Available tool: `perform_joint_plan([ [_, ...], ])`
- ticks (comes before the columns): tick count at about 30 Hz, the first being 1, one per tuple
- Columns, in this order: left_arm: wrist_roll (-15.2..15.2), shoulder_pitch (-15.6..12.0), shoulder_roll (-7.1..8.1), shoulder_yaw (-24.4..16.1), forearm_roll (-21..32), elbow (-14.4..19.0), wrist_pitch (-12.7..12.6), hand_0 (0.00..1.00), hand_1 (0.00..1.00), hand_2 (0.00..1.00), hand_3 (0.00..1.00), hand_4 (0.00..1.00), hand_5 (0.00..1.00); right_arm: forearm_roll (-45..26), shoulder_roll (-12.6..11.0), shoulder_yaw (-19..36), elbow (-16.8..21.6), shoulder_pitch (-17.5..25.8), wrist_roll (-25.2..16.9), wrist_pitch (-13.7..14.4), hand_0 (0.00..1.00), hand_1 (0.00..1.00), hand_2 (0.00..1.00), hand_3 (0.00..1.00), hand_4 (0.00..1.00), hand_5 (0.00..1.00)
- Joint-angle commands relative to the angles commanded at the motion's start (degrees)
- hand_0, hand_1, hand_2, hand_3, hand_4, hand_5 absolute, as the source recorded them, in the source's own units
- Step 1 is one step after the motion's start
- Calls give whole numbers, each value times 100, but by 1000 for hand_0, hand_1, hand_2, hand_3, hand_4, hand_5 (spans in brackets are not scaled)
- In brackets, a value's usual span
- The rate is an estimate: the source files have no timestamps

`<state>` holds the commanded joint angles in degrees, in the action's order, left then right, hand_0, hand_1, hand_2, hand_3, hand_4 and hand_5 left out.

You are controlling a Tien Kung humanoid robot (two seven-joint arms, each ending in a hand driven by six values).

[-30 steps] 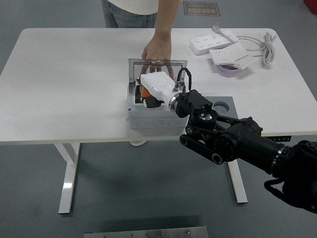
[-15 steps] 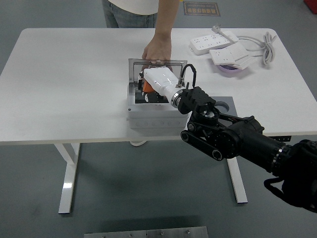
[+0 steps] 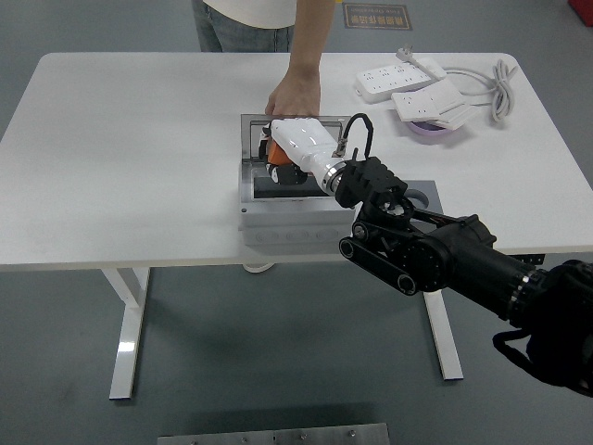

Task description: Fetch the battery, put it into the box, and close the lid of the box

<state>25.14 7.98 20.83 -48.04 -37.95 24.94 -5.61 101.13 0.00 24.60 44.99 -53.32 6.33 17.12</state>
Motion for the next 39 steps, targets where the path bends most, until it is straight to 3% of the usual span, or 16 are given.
perform_joint_plan([
  [5,5,-3,3,-4,-6,2,-1,653,704,541,533,403,2,-3,0,-14,-3,7,-15,-6,223,263,356,506,306,63],
  [6,5,-2,2,-4,-6,2,-1,653,702,541,533,399,2,-6,0,-17,-5,10,-18,-7,250,330,416,552,433,76],
  [18,12,4,0,-13,-24,4,2,653,703,541,533,399,2,-93,0,3,-51,22,-102,-59,295,379,461,599,451,72],
  [19,12,4,-1,-14,-25,3,3,653,703,540,532,397,2,-100,0,6,-54,22,-111,-63,354,460,516,627,464,102],
  [23,16,0,-3,-19,-34,4,5,653,703,540,532,397,2,-124,0,18,-63,25,-152,-45,354,460,516,627,464,102],
  [24,19,-2,-3,-24,-41,4,5,654,702,538,528,388,2,-132,0,19,-63,27,-169,-19,488,536,570,630,670,238],
  [29,23,-8,-3,-30,-51,5,4,654,702,538,528,388,2,-130,0,12,-61,32,-170,34,488,536,570,630,670,238],
  [30,24,-9,-4,-33,-54,6,3,654,703,538,529,388,2,-129,0,10,-62,32,-168,40,583,584,607,631,729,313],
  [35,29,-15,-5,-40,-65,7,0,654,703,538,529,388,2,-138,0,-6,-56,41,-173,52,583,584,607,631,729,313],
  [36,29,-15,-5,-41,-66,8,0,654,702,538,528,384,2,-140,0,-10,-53,43,-175,55,594,592,596,632,753,369],
  [39,28,-16,-7,-42,-67,8,-2,654,702,538,528,384,2,-140,0,-26,-43,47,-180,63,594,592,596,632,753,369],
])
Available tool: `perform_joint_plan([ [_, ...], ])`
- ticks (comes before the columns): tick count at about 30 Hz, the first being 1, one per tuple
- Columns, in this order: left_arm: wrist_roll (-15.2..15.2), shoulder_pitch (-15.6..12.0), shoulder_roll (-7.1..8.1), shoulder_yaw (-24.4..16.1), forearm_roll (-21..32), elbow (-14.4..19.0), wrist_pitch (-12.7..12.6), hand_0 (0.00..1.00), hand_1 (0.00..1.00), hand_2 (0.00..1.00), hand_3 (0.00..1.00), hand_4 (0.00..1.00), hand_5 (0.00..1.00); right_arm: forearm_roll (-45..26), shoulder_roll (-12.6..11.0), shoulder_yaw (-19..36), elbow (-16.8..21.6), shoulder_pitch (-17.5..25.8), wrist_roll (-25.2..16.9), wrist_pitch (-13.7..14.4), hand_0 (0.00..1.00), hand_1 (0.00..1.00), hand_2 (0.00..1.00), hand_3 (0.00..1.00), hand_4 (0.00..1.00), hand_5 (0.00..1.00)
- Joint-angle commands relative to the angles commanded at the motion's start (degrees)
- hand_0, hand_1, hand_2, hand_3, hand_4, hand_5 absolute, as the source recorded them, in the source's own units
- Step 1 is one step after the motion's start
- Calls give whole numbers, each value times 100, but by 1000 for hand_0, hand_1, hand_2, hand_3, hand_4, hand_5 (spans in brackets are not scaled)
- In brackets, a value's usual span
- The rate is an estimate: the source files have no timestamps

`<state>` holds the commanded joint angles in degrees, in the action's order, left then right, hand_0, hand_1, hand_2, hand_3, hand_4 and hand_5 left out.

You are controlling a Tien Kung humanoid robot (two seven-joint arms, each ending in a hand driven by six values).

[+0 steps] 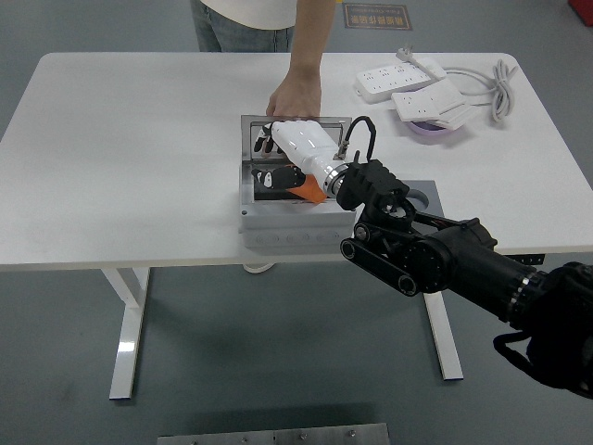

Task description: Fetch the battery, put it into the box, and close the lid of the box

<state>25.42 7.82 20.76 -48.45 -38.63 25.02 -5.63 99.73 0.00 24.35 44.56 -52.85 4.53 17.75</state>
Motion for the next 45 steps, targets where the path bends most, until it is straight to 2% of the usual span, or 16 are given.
perform_joint_plan([
  [11,-7,-49,-13,16,42,3,-20,654,697,538,528,365,2,82,-23,46,252,-44,127,-125,601,597,594,633,776,401],
  [20,-43,-127,-33,71,148,3,-49,654,696,538,529,363,2,182,-408,236,802,-176,407,-471,593,590,582,633,779,416],
  [21,-51,-134,-33,79,164,2,-54,654,697,538,528,360,2,183,-455,276,856,-186,434,-501,561,569,558,632,790,435],
  [25,-79,-155,-36,116,228,0,-70,654,697,538,528,360,2,193,-623,478,1006,-191,481,-518,561,569,558,632,790,435],
  [26,-83,-158,-37,122,239,0,-72,654,697,538,528,360,2,187,-658,531,1021,-190,474,-493,561,569,558,632,790,435],
  [27,-88,-161,-37,129,250,0,-73,654,695,539,529,357,2,179,-690,591,1027,-191,461,-460,518,534,546,620,807,462],
  [31,-95,-162,-36,141,269,0,-77,654,695,539,529,357,2,112,-771,853,976,-184,417,-378,518,534,546,620,807,462],
  [38,-87,-140,-34,136,253,1,-70,655,694,540,528,352,2,-169,-762,1150,762,-156,517,-661,494,508,535,607,808,482],
  [39,-85,-138,-33,134,249,1,-70,655,695,542,530,354,2,-220,-753,1162,734,-148,505,-671,644,649,669,718,874,779],
  [44,-64,-132,-31,114,212,6,-62,655,695,542,530,354,2,-424,-682,1234,576,-117,450,-684,644,649,669,718,874,779],
  [45,-62,-131,-30,111,208,6,-61,655,695,543,530,351,2,-435,-673,1243,556,-115,452,-685,950,812,798,868,998,998],
])
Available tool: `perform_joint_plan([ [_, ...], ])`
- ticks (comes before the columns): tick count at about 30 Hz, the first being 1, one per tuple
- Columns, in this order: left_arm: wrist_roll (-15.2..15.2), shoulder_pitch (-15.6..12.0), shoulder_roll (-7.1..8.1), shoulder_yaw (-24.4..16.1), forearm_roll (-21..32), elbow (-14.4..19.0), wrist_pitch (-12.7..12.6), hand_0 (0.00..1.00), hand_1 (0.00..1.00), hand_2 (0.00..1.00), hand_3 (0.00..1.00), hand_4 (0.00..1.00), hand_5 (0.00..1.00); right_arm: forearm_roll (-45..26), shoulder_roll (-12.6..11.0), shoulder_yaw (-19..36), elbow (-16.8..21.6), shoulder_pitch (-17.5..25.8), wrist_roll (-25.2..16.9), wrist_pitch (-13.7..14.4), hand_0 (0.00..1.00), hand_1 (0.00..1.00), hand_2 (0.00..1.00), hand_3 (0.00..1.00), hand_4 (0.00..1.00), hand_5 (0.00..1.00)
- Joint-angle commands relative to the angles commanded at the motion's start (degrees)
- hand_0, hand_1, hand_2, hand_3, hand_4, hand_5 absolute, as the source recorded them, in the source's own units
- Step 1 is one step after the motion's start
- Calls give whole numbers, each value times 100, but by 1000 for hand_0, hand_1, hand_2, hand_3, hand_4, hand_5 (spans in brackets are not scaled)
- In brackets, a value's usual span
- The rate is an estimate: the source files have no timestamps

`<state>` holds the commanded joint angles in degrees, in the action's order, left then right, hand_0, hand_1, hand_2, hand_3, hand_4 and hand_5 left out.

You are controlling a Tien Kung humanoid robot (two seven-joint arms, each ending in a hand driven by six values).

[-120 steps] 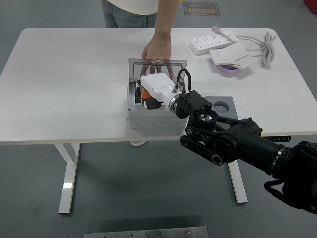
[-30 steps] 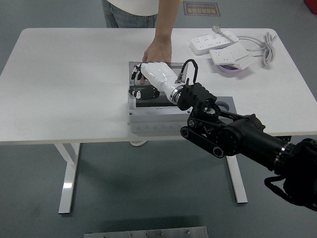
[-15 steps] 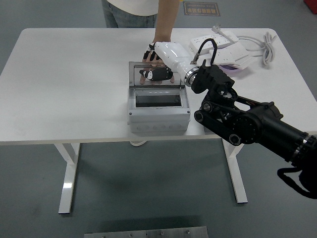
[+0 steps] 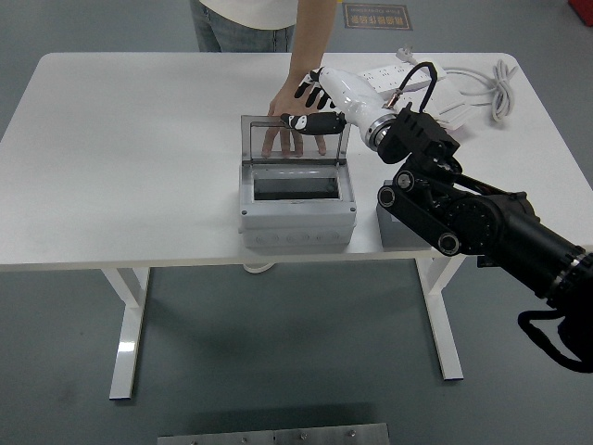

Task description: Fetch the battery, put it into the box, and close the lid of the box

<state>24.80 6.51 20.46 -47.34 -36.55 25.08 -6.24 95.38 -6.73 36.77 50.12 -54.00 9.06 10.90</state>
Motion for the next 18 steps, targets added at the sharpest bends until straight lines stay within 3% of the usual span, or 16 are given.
perform_joint_plan([
  [5,6,11,2,-8,-19,0,6,655,695,543,530,351,2,-28,47,-5,-85,5,5,22,950,812,798,868,998,998],
  [6,6,11,3,-10,-22,0,6,655,696,543,529,350,2,-28,59,-17,-94,6,6,35,998,865,835,912,998,998],
  [18,-8,36,13,0,-31,-3,11,655,695,542,529,347,2,-141,217,-405,-112,11,69,117,998,871,835,920,998,998],
])
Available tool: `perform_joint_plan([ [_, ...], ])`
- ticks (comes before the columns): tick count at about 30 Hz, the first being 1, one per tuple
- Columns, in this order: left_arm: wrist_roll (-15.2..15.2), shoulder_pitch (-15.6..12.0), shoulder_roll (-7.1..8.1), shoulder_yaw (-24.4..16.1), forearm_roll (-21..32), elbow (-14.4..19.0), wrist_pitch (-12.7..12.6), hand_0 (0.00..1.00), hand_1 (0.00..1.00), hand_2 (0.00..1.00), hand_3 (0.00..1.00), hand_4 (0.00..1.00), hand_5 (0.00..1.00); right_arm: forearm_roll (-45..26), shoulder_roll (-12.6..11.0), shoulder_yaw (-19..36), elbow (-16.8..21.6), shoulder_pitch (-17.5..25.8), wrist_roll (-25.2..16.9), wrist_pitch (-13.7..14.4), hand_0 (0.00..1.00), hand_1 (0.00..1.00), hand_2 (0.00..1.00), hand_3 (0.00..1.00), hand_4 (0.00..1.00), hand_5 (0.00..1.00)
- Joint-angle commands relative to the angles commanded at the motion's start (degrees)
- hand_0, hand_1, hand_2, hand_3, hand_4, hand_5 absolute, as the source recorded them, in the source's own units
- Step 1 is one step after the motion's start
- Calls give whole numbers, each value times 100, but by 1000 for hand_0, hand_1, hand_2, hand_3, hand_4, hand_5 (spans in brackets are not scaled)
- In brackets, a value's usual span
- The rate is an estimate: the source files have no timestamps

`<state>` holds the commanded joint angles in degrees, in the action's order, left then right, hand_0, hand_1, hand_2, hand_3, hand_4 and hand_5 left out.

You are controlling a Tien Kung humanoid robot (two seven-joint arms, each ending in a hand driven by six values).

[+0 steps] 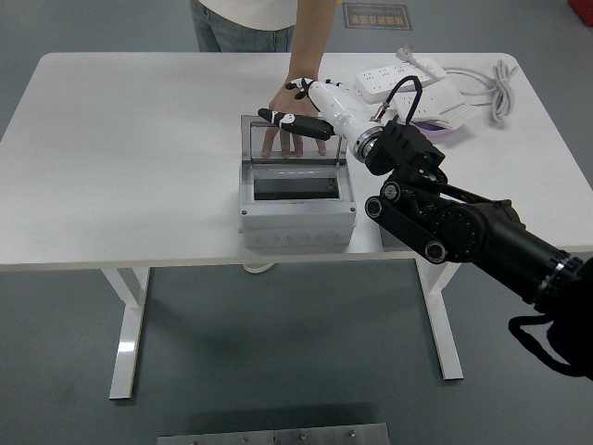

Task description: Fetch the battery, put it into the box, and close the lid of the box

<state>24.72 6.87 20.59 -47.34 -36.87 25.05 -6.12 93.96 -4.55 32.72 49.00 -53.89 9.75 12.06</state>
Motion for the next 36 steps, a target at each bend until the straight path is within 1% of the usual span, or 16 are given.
perform_joint_plan([
  [10,-15,-16,5,4,4,-1,-10,655,694,542,530,345,2,-54,3,-278,48,-6,68,-32,998,860,823,914,998,998],
  [17,-18,-29,5,1,8,0,-25,655,692,542,530,341,2,-23,-15,-368,110,-4,95,98,998,847,814,907,998,998],
  [18,-20,-29,5,2,8,0,-25,655,692,543,530,340,2,-21,-17,-375,117,-5,99,114,801,723,759,884,998,998],
  [23,-28,-26,11,8,20,-1,-32,655,692,543,530,340,2,-61,-32,-402,124,1,112,143,801,723,759,884,998,998],
  [24,-28,-26,12,8,20,-1,-33,656,692,543,530,339,2,-71,-34,-406,121,3,113,136,493,526,630,824,998,998],
  [29,-30,-23,11,10,22,-1,-33,656,692,543,530,339,2,-124,-43,-429,81,16,105,104,493,526,630,824,998,998],
  [30,-33,-22,11,11,23,-2,-34,656,692,544,531,338,2,-128,-46,-433,76,17,105,101,406,423,566,799,998,998],
  [35,-34,-24,10,8,14,-1,-40,656,692,544,531,338,2,-86,-53,-447,86,5,129,92,406,423,566,799,998,998],
  [36,-34,-25,10,5,12,-2,-41,656,692,544,531,338,2,-73,-53,-448,93,0,134,92,428,428,559,789,998,998],
])
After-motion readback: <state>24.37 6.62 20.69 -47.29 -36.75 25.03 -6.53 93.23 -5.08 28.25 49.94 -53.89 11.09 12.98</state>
